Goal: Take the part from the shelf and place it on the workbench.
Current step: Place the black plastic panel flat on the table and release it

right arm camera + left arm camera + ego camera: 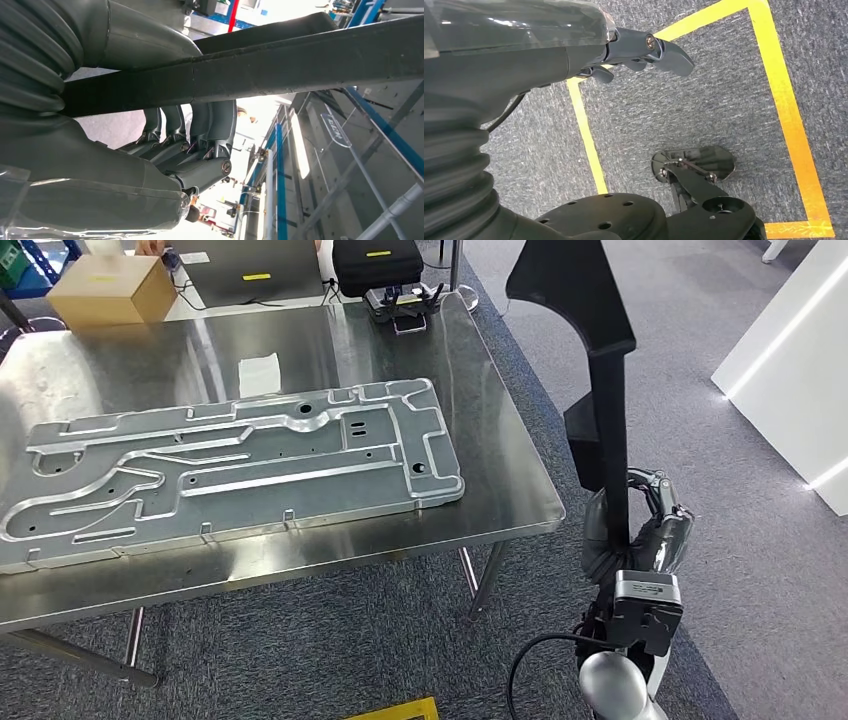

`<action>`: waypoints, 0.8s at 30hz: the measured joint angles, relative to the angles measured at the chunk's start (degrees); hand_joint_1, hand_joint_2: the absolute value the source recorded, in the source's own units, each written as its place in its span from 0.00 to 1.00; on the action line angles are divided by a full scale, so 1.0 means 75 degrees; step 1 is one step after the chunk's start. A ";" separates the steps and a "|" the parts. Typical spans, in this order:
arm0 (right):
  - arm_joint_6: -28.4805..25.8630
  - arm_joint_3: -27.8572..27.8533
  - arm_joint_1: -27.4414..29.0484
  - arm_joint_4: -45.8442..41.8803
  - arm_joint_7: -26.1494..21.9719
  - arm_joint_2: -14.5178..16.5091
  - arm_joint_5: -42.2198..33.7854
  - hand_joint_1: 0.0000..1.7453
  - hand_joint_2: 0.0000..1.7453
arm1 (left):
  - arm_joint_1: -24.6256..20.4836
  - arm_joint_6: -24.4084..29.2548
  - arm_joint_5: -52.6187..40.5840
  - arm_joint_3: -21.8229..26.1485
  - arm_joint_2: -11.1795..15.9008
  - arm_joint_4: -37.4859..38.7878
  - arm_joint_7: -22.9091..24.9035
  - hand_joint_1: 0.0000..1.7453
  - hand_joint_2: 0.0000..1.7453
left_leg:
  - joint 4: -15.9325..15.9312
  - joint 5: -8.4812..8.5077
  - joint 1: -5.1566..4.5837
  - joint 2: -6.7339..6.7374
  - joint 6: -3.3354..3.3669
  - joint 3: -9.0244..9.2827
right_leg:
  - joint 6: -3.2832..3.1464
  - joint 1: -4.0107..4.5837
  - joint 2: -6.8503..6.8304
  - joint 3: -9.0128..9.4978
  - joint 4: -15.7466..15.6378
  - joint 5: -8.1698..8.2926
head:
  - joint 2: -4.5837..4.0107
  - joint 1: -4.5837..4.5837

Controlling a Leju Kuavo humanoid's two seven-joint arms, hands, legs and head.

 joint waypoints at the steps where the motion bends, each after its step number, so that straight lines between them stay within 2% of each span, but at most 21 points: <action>1: 0.0006 -0.0010 0.0009 -0.0003 -0.0002 -0.0001 -0.0006 1.00 1.00 | 0.0000 0.0000 0.0000 0.0007 0.0000 0.0000 -0.0008 0.00 1.00 | 0.0000 0.0000 0.0000 0.0000 0.0000 0.0001 | 0.0000 0.0000 0.0000 0.0001 0.0001 0.0000 | 0.0000 0.0000; 12: 0.0030 -0.0033 0.0155 -0.0003 -0.0025 -0.0002 -0.0002 1.00 1.00 | -0.0005 -0.0203 0.0289 0.0245 -0.0004 0.0000 -0.0166 0.00 1.00 | 0.0009 -0.0004 -0.0007 0.0009 0.0002 -0.0001 | 0.0002 -0.0002 -0.0001 0.0002 -0.0001 0.0002 | 0.0000 0.0000; 17: 0.0052 -0.0040 0.0220 -0.0003 -0.0100 0.0000 0.0012 1.00 1.00 | -0.0010 -0.0420 0.0626 0.0527 -0.0006 0.0000 -0.0073 0.00 1.00 | 0.0050 -0.0053 -0.0065 0.0010 0.0069 -0.0012 | 0.0090 -0.0030 -0.0001 0.0017 -0.0033 0.0009 | -0.0001 -0.0004; 19: 0.0058 -0.0040 0.0241 -0.0004 -0.0126 0.0000 0.0054 1.00 1.00 | -0.0013 -0.0428 0.0682 0.0631 -0.0006 0.0000 -0.0039 0.00 1.00 | 0.0010 -0.0105 -0.0067 0.0007 0.0147 -0.0016 | 0.0159 -0.0045 -0.0001 0.0037 0.0024 0.0058 | -0.0001 -0.0004; 21: 0.0063 -0.0040 0.0270 -0.0010 -0.0127 -0.0001 0.0101 1.00 1.00 | -0.0012 -0.0423 0.0698 0.0717 -0.0007 -0.0001 -0.0017 0.00 1.00 | -0.0062 -0.0186 -0.0050 -0.0006 0.0281 0.0077 | 0.0201 -0.0060 -0.0033 -0.0017 0.0234 0.0061 | 0.0000 0.0004; 22: 0.0066 -0.0039 0.0282 -0.0017 -0.0122 0.0000 0.0118 1.00 1.00 | -0.0008 -0.0417 0.0698 0.0750 -0.0009 -0.0002 -0.0013 0.00 1.00 | -0.0082 -0.0228 -0.0045 -0.0008 0.0344 0.0152 | 0.0173 -0.0055 -0.0048 -0.0126 0.0470 -0.0039 | 0.0000 0.0007; 24: 0.0071 -0.0039 0.0306 -0.0034 -0.0111 0.0003 0.0132 1.00 1.00 | 0.0004 -0.0405 0.0695 0.0802 -0.0015 -0.0003 -0.0007 0.00 1.00 | -0.0094 -0.0263 -0.0071 0.0015 0.0409 0.0277 | 0.0073 -0.0008 -0.0057 -0.0599 0.1333 -0.0450 | -0.0001 0.0012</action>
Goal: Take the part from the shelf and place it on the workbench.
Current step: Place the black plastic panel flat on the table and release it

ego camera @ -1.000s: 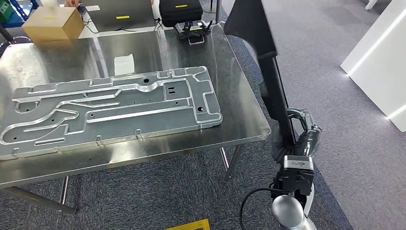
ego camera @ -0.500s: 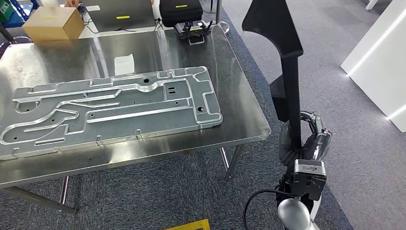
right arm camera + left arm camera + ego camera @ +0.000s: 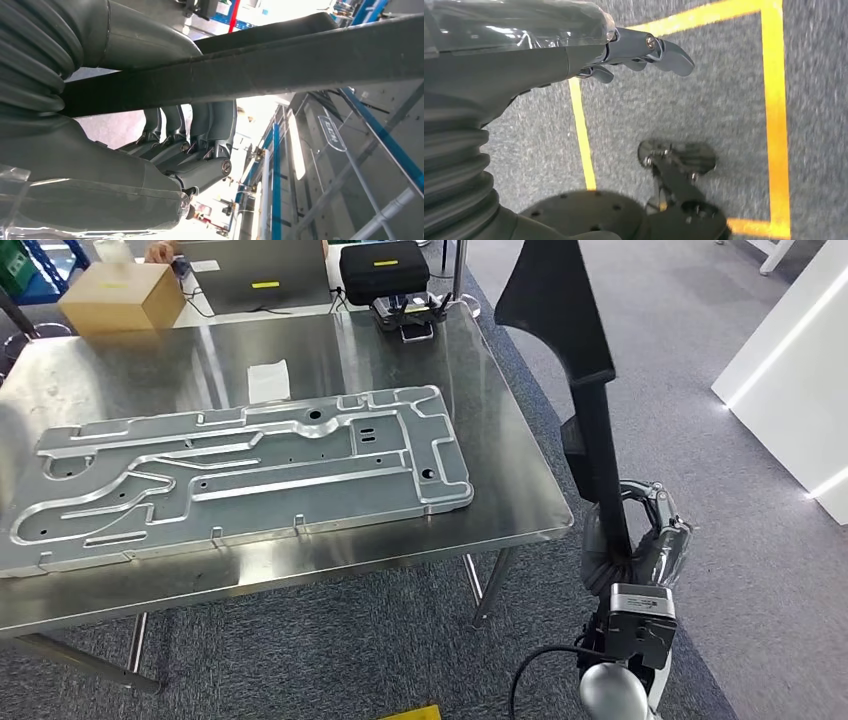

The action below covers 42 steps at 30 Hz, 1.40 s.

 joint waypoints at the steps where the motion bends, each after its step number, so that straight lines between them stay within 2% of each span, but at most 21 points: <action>1: 0.0003 -0.0002 0.0021 -0.0007 0.0006 0.0001 0.0000 1.00 1.00 | 0.0002 0.0003 -0.0003 0.0026 -0.0003 0.0000 0.0003 0.00 1.00 | 0.0003 -0.0021 -0.0020 0.0010 0.0002 0.0043 | -0.0036 0.0035 0.0007 -0.0324 0.0522 -0.0211 | 0.0000 -0.0004; 2: 0.0007 -0.0006 0.0049 -0.0010 0.0011 0.0001 0.0000 1.00 1.00 | 0.0004 0.0006 -0.0008 0.0048 -0.0005 0.0000 0.0006 0.00 1.00 | 0.0005 -0.0048 -0.0038 0.0018 -0.0007 0.0093 | -0.0055 0.0069 0.0012 -0.0609 0.0927 -0.0338 | 0.0000 -0.0004; 3: 0.0013 -0.0009 0.0079 -0.0010 0.0017 0.0001 0.0001 1.00 1.00 | 0.0006 0.0011 -0.0014 0.0066 -0.0007 0.0000 0.0007 0.00 1.00 | 0.0007 -0.0091 -0.0049 0.0019 -0.0025 0.0156 | -0.0074 0.0097 0.0014 -0.0784 0.1104 -0.0351 | 0.0000 -0.0005; 4: 0.0020 -0.0010 0.0102 -0.0010 0.0023 0.0001 0.0004 1.00 1.00 | 0.0010 0.0017 -0.0020 0.0079 -0.0008 0.0000 0.0009 0.00 1.00 | 0.0008 -0.0150 -0.0055 0.0016 -0.0049 0.0242 | -0.0100 0.0123 0.0014 -0.0821 0.1012 -0.0258 | 0.0001 -0.0005; 7: 0.0036 -0.0019 0.0134 -0.0009 0.0036 0.0001 0.0022 1.00 1.00 | 0.0025 0.0028 -0.0039 0.0103 -0.0031 0.0000 0.0024 0.00 1.00 | 0.0026 -0.0392 -0.0062 0.0013 -0.0149 0.0553 | -0.0246 0.0208 0.0005 -0.0402 -0.0320 0.0535 | 0.0000 -0.0013; 8: 0.0041 -0.0023 0.0151 -0.0008 0.0048 0.0002 0.0034 1.00 1.00 | 0.0020 0.0033 -0.0047 0.0112 -0.0045 0.0000 0.0028 0.00 1.00 | 0.0030 -0.0473 -0.0067 0.0014 -0.0200 0.0611 | -0.0306 0.0243 0.0004 -0.0287 -0.0655 0.0720 | -0.0001 -0.0026; 9: 0.0045 -0.0026 0.0176 -0.0009 0.0065 0.0002 0.0048 1.00 1.00 | 0.0012 0.0039 -0.0055 0.0122 -0.0055 0.0000 0.0031 0.00 1.00 | 0.0019 -0.0538 -0.0068 0.0019 -0.0256 0.0670 | -0.0371 0.0270 0.0006 -0.0228 -0.0828 0.0836 | -0.0001 -0.0037; 11: 0.0049 -0.0034 0.0222 -0.0015 0.0096 0.0003 0.0078 1.00 1.00 | -0.0014 0.0060 -0.0070 0.0138 -0.0063 -0.0001 0.0036 0.00 1.00 | 0.0062 -0.0530 -0.0077 0.0024 -0.0375 0.0746 | -0.0478 0.0283 0.0018 -0.0121 -0.0871 0.0743 | -0.0001 -0.0049; 12: 0.0047 -0.0042 0.0239 -0.0020 0.0103 0.0003 0.0089 1.00 1.00 | -0.0022 0.0076 -0.0073 0.0146 -0.0061 -0.0001 0.0040 0.00 1.00 | 0.0240 -0.0452 -0.0076 0.0030 -0.0422 0.0712 | -0.0527 0.0265 0.0018 -0.0022 -0.0925 0.0723 | 0.0000 -0.0049; 14: 0.0044 -0.0063 0.0266 -0.0025 0.0103 0.0003 0.0104 1.00 1.00 | -0.0041 0.0116 -0.0081 0.0161 -0.0062 -0.0003 0.0047 0.00 1.00 | 0.0994 -0.0372 -0.0055 0.0040 -0.0524 0.0321 | -0.0609 0.0221 0.0009 0.0212 -0.1066 0.0637 | 0.0001 -0.0078; 16: 0.0044 -0.0089 0.0310 -0.0028 0.0106 0.0003 0.0110 1.00 1.00 | -0.0048 0.0149 -0.0087 0.0181 -0.0068 -0.0003 0.0049 0.00 1.00 | 0.1839 -0.0728 0.0018 0.0050 -0.0621 -0.0267 | -0.0653 0.0204 -0.0001 0.0399 -0.1145 0.0516 | 0.0001 -0.0104; 18: 0.0050 -0.0130 0.0375 -0.0028 0.0117 0.0003 0.0111 1.00 1.00 | -0.0034 0.0165 -0.0095 0.0206 -0.0071 -0.0003 0.0048 0.00 1.00 | 0.2149 -0.1164 0.0086 0.0053 -0.0685 -0.0691 | -0.0644 0.0195 0.0014 0.0571 -0.1152 0.0369 | 0.0000 -0.0104; 19: 0.0063 -0.0158 0.0409 -0.0028 0.0125 0.0003 0.0111 1.00 1.00 | -0.0022 0.0171 -0.0102 0.0220 -0.0070 -0.0003 0.0044 0.00 1.00 | 0.2013 -0.1132 0.0110 0.0053 -0.0707 -0.0773 | -0.0630 0.0188 0.0025 0.0667 -0.1150 0.0293 | 0.0000 -0.0103; 20: 0.0084 -0.0181 0.0441 -0.0028 0.0133 0.0003 0.0114 1.00 1.00 | -0.0013 0.0174 -0.0109 0.0233 -0.0070 -0.0003 0.0037 0.00 1.00 | 0.1679 -0.0882 0.0129 0.0055 -0.0724 -0.0764 | -0.0610 0.0179 0.0034 0.0772 -0.1149 0.0217 | -0.0001 -0.0104; 22: 0.0182 -0.0216 0.0480 -0.0025 0.0188 0.0003 0.0155 1.00 1.00 | 0.0004 0.0179 -0.0135 0.0259 -0.0070 -0.0003 0.0027 0.00 1.00 | 0.0750 -0.0045 0.0139 0.0064 -0.0719 -0.0614 | -0.0544 0.0164 0.0043 0.0952 -0.1143 0.0078 | -0.0001 -0.0103; 24: 0.0347 -0.0258 0.0495 -0.0011 0.0339 0.0002 0.0286 1.00 1.00 | 0.0000 0.0179 -0.0173 0.0273 -0.0072 -0.0004 0.0025 0.00 1.00 | 0.0247 0.0385 0.0103 0.0077 -0.0638 -0.0555 | -0.0453 0.0168 0.0051 0.1001 -0.1131 -0.0012 | -0.0001 -0.0110; 26: 0.0574 -0.0307 0.0483 0.0048 0.0593 -0.0009 0.0518 1.00 1.00 | -0.0008 0.0178 -0.0218 0.0278 -0.0078 -0.0005 0.0028 0.00 1.00 | 0.0210 0.0425 0.0093 0.0072 -0.0576 -0.0571 | -0.0429 0.0191 0.0056 0.0989 -0.1107 -0.0066 | -0.0001 -0.0117; 29: 0.1010 -0.0326 0.0277 0.0389 0.1198 -0.0050 0.1211 1.00 1.00 | -0.0014 0.0168 -0.0348 0.0280 -0.0087 -0.0006 0.0047 0.00 1.00 | 0.0199 0.0469 0.0092 0.0051 -0.0557 -0.0566 | -0.0505 0.0198 0.0049 0.1025 -0.1151 -0.0075 | 0.0000 -0.0112; 33: 0.1416 -0.0200 -0.0509 0.1427 0.2093 -0.0070 0.2588 1.00 1.00 | -0.0098 0.0131 -0.0584 0.0268 -0.0087 -0.0006 0.0099 0.00 1.00 | 0.0198 0.0437 0.0080 0.0049 -0.0493 -0.0564 | -0.0488 0.0195 0.0040 0.1085 -0.1257 -0.0069 | 0.0000 -0.0111; 38: 0.1854 0.0374 -0.1791 0.3118 0.3009 -0.0044 0.4001 1.00 1.00 | -0.0177 0.0029 -0.0875 0.0219 -0.0090 -0.0006 0.0174 0.00 1.00 | 0.0200 0.0447 0.0066 0.0053 -0.0450 -0.0564 | -0.0380 0.0187 0.0036 0.1101 -0.1306 -0.0031 | 0.0000 -0.0111; 42: 0.2135 0.0929 -0.2755 0.4523 0.3408 0.0082 0.4389 1.00 1.00 | -0.0251 -0.0020 -0.1035 0.0147 -0.0090 -0.0006 0.0277 0.00 1.00 | 0.0200 0.0465 0.0062 0.0041 -0.0425 -0.0565 | -0.0303 0.0184 0.0009 0.1104 -0.1312 -0.0021 | 0.0000 -0.0111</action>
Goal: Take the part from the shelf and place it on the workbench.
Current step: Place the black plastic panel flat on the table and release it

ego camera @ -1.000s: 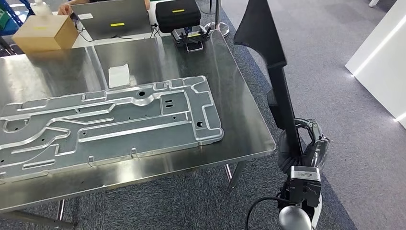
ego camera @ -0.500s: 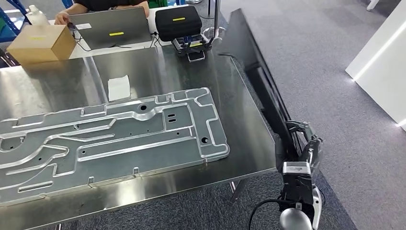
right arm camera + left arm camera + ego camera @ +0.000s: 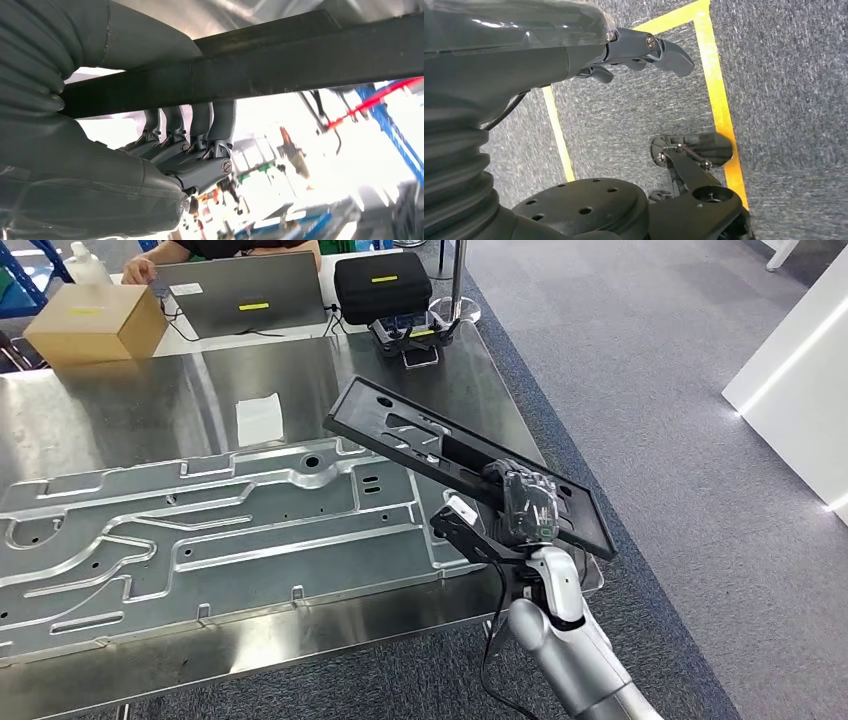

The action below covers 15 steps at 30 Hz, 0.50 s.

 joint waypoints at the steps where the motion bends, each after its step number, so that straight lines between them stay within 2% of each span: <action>1: 0.0041 0.0132 -0.0193 0.0307 0.0049 0.0034 0.0007 1.00 1.00 | -0.0008 0.0000 -0.0032 -0.0017 0.0000 0.0000 0.0017 0.00 1.00 | 0.0000 0.0002 0.0000 0.0000 0.0002 0.0001 | 0.0010 0.0001 -0.0001 -0.0001 0.0000 0.0003 | 0.0000 -0.0001; 6: 0.0243 0.0625 -0.0874 0.1496 0.0268 0.0170 0.0117 1.00 1.00 | -0.0019 -0.0001 -0.0162 -0.0080 -0.0003 0.0000 0.0090 0.00 1.00 | -0.0001 0.0010 0.0004 -0.0001 0.0003 0.0007 | 0.0016 0.0006 -0.0008 -0.0004 0.0014 0.0004 | 0.0001 -0.0002; 15: 0.0552 0.0995 -0.1796 0.2920 0.0629 0.0254 0.0408 1.00 1.00 | -0.0048 -0.0059 -0.0410 -0.0168 -0.0017 0.0000 0.0243 0.00 1.00 | -0.0003 0.0012 0.0005 0.0000 0.0002 0.0004 | 0.0018 0.0006 -0.0005 -0.0012 0.0024 0.0002 | 0.0000 -0.0001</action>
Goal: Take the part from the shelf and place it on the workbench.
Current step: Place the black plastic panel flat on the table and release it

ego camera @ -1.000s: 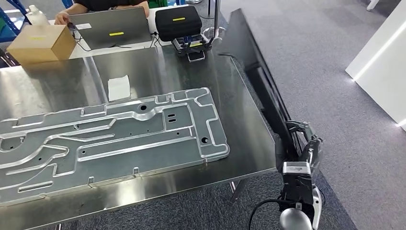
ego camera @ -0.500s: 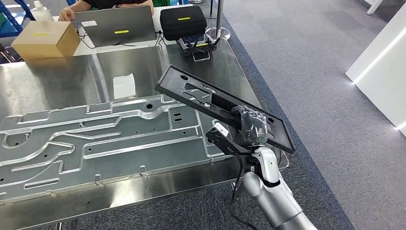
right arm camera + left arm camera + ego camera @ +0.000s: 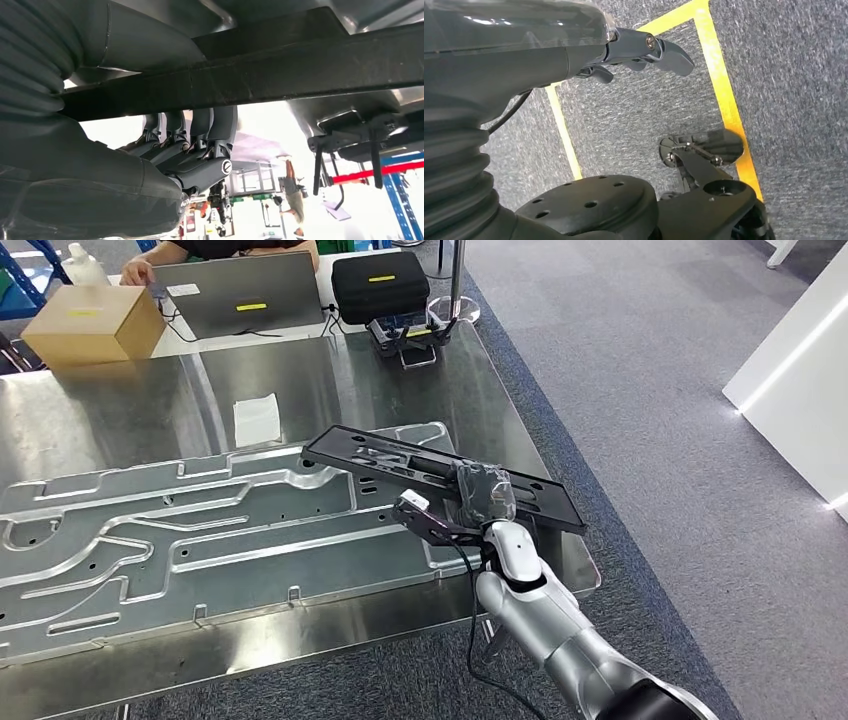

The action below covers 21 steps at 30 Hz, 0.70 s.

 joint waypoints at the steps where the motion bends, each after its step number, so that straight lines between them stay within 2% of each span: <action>1: 0.0004 0.0017 -0.0147 0.0157 0.0015 0.0029 0.0000 1.00 1.00 | -0.0013 -0.0015 -0.0035 -0.0022 -0.0007 0.0000 0.0017 0.00 1.00 | 0.0000 0.0001 0.0000 0.0000 0.0000 -0.0001 | 0.0000 0.0000 0.0001 -0.0001 0.0001 0.0000 | 0.0000 0.0000; 12: 0.0289 0.0377 -0.1854 0.1567 -0.0050 0.0653 0.0044 1.00 1.00 | -0.0219 -0.0124 -0.0229 -0.0154 -0.0082 0.0000 -0.0005 0.00 1.00 | 0.0000 0.0011 0.0000 0.0000 -0.0004 -0.0002 | 0.0000 -0.0001 0.0002 -0.0007 0.0011 0.0002 | 0.0001 -0.0001; 21: 0.0565 0.0704 -0.2565 0.2362 -0.0013 0.0999 0.0016 1.00 1.00 | -0.0259 -0.0128 -0.0287 -0.0234 -0.0106 0.0000 -0.0003 0.00 1.00 | 0.0000 0.0011 0.0000 0.0001 -0.0004 -0.0003 | -0.0001 -0.0001 0.0003 -0.0011 0.0013 0.0001 | 0.0000 -0.0001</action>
